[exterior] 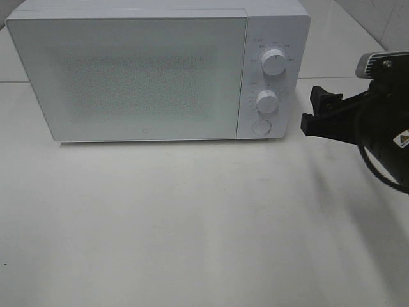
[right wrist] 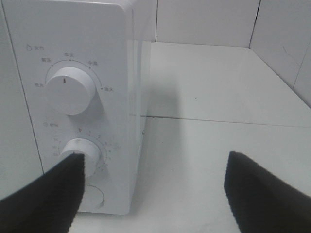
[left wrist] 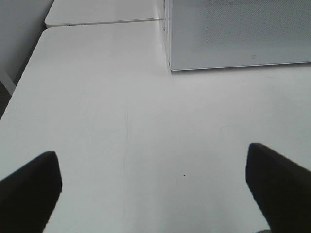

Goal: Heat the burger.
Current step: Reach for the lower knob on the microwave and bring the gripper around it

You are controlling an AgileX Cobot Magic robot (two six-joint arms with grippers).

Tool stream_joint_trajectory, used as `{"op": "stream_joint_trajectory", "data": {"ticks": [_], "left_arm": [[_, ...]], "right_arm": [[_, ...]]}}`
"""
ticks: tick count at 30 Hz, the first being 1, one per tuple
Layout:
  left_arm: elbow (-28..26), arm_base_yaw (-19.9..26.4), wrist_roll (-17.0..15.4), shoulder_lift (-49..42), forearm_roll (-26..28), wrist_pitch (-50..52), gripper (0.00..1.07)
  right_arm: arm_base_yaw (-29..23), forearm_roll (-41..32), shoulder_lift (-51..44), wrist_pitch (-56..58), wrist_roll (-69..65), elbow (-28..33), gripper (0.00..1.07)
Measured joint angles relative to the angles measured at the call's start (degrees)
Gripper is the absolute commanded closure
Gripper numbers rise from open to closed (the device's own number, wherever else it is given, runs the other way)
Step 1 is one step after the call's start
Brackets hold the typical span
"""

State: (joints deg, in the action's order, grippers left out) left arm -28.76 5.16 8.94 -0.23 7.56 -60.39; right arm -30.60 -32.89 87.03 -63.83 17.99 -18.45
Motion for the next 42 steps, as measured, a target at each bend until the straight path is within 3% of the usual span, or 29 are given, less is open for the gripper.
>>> {"op": "stream_joint_trajectory", "data": {"ticks": [15,26,42], "left_arm": [[0.0,0.0,0.0,0.0,0.0,0.0,0.09],[0.0,0.0,0.0,0.0,0.0,0.0,0.09],[0.0,0.0,0.0,0.0,0.0,0.0,0.09]], "right_arm": [[-11.46,-11.12,9.51,-5.04,0.0,-3.95,0.31],[-12.09,-11.4,13.81,-5.16,-0.06,-7.96,0.31],[-11.86,-11.69,23.89,-5.33,-0.06,-18.74,0.31]]}}
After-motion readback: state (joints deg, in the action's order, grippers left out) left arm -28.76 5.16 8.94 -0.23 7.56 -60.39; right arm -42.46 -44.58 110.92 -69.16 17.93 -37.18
